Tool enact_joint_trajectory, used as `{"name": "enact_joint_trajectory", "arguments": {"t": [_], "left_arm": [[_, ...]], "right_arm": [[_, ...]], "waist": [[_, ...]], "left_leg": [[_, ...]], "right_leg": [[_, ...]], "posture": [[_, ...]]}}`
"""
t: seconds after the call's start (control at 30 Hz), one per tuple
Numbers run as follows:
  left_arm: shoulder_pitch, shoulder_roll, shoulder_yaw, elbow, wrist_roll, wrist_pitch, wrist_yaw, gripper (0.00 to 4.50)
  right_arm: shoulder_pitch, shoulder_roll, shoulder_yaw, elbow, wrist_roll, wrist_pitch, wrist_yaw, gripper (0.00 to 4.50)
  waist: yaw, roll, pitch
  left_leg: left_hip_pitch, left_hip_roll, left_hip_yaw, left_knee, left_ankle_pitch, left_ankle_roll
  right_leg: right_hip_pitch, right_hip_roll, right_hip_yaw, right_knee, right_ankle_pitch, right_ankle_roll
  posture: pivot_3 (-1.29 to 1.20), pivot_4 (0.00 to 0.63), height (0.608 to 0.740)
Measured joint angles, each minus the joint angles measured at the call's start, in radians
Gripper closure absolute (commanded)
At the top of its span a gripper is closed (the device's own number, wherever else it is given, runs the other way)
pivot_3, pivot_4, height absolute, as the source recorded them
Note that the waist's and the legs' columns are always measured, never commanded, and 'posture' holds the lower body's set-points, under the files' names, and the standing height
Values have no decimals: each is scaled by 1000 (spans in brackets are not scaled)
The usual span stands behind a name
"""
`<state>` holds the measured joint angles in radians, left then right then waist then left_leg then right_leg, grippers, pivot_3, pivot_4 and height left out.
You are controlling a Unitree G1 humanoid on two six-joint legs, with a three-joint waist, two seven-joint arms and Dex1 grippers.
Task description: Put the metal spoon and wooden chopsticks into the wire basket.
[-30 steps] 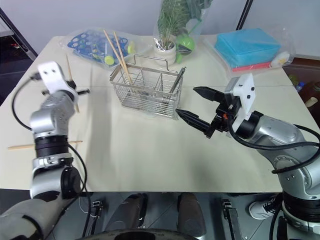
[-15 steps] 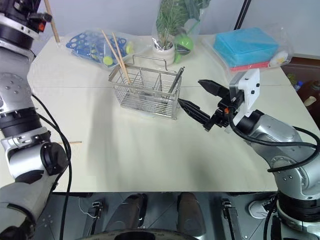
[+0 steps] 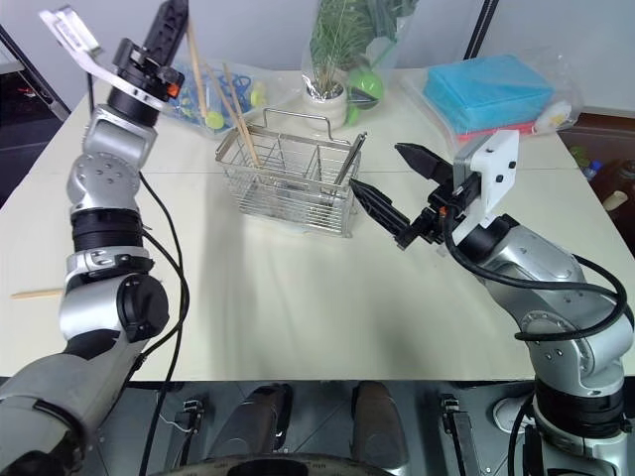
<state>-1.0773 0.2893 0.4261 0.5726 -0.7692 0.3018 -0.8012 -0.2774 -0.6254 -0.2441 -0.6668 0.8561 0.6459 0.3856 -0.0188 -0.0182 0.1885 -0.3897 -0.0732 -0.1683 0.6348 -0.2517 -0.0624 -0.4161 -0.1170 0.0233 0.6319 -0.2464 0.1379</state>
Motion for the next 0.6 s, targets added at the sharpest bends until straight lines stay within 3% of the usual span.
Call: {"name": "enact_joint_trajectory", "arguments": {"t": [0.6], "left_arm": [[109, -131, -149, -18, 199, -278, -40, 4439]], "right_arm": [[4, 19, 11, -5, -30, -13, -25, 0]], "waist": [[5, 0, 0]], "left_leg": [[0, 0, 0, 0, 0, 0]], "right_leg": [[0, 0, 0, 0, 0, 0]], "posture": [[0, 150, 740]]}}
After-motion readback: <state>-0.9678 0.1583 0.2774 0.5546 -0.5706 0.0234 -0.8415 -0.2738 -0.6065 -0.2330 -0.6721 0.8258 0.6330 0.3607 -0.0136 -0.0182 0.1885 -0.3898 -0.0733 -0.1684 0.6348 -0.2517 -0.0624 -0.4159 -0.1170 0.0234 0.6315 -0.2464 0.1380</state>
